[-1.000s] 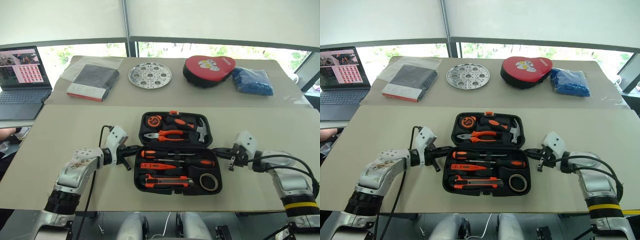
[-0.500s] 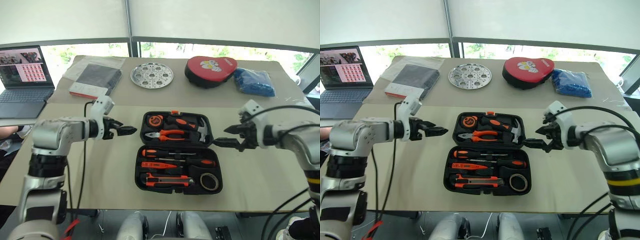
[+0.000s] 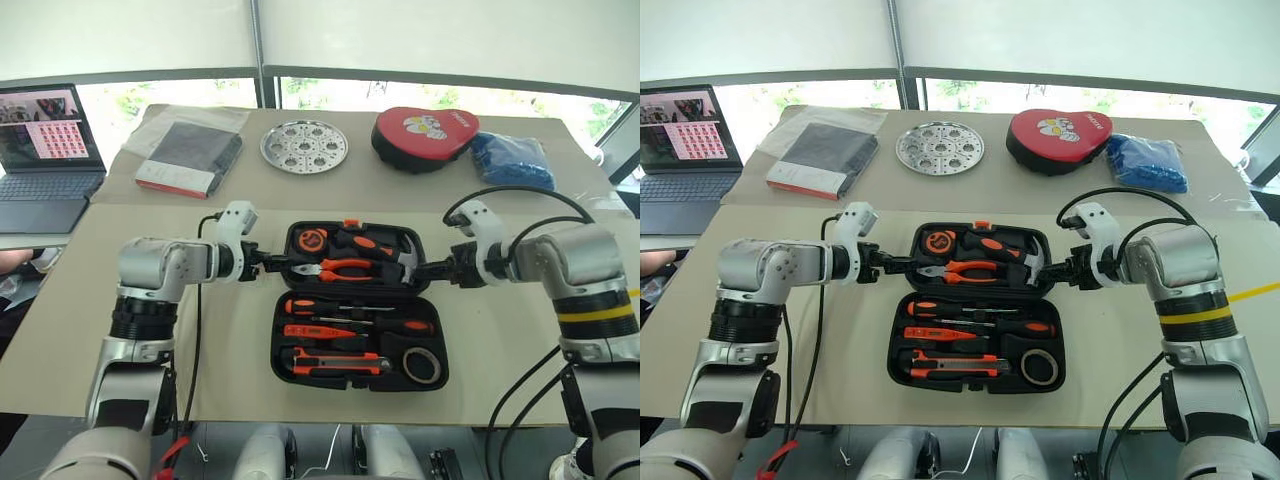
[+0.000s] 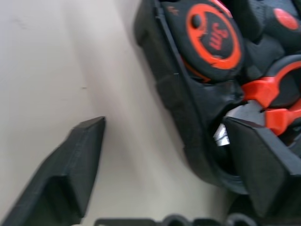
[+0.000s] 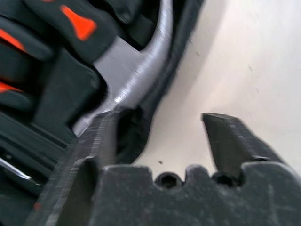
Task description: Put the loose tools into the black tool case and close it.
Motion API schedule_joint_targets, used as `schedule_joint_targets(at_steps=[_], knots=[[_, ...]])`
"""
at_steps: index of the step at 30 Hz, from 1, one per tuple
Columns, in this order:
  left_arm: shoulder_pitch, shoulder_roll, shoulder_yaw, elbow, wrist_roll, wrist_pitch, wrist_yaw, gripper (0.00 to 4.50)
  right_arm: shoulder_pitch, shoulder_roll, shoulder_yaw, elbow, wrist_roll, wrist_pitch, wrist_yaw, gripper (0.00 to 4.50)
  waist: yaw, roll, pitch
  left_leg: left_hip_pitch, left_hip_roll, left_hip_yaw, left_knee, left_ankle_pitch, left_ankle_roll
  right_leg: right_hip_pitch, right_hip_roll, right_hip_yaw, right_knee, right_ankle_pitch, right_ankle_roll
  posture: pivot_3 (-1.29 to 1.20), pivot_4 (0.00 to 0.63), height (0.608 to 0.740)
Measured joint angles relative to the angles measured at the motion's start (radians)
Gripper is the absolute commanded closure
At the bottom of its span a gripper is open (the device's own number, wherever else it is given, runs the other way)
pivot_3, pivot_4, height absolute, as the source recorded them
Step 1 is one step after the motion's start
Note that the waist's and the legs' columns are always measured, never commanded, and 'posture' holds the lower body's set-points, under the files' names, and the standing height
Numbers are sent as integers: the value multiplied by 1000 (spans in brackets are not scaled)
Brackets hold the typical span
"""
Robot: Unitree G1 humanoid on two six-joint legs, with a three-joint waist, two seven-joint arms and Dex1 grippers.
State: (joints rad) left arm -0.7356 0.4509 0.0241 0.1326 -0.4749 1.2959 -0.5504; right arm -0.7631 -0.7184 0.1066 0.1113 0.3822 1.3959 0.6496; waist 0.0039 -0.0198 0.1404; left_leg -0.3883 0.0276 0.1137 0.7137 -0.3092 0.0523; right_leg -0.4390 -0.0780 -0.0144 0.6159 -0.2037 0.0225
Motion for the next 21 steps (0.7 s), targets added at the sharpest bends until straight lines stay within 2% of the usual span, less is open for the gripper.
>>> schedule_joint_targets(at_steps=[6,8,15,17,20,21], knots=[[-4,-3,-2,-3,-21,19,-12,3728,-15,8,2,-2,24,35,-1,4442,5,0,0,1,0,-1,1,0,0,1,0,0,1,0,0,0,150,740],[-5,-9,1,-4,-30,21,-13,4456,-17,9,-9,1,27,49,-4,4500,7,0,0,2,0,-1,1,0,0,2,-1,0,1,0,0,0,150,740],[3,-32,40,11,-40,16,15,4456,-3,35,-41,6,30,21,-36,4500,6,-1,-1,6,0,-1,1,0,1,4,-1,1,1,1,-1,0,150,740],[55,-45,75,-17,-45,-49,2,4456,54,46,-46,-22,10,-140,-42,4500,3,-1,-2,6,0,0,1,0,0,4,-2,3,1,1,-1,0,150,740],[174,-47,90,-77,-37,-269,-69,4456,155,44,-46,-79,-40,-436,-25,4500,-2,-1,-1,2,0,1,1,1,-1,-1,-2,3,9,1,-1,0,150,740],[198,-46,93,-85,-35,-318,-88,4456,172,41,-48,-90,-49,-481,-19,4500,-2,-1,-1,2,0,1,1,1,-1,-2,-2,3,9,1,-1,0,150,740]])
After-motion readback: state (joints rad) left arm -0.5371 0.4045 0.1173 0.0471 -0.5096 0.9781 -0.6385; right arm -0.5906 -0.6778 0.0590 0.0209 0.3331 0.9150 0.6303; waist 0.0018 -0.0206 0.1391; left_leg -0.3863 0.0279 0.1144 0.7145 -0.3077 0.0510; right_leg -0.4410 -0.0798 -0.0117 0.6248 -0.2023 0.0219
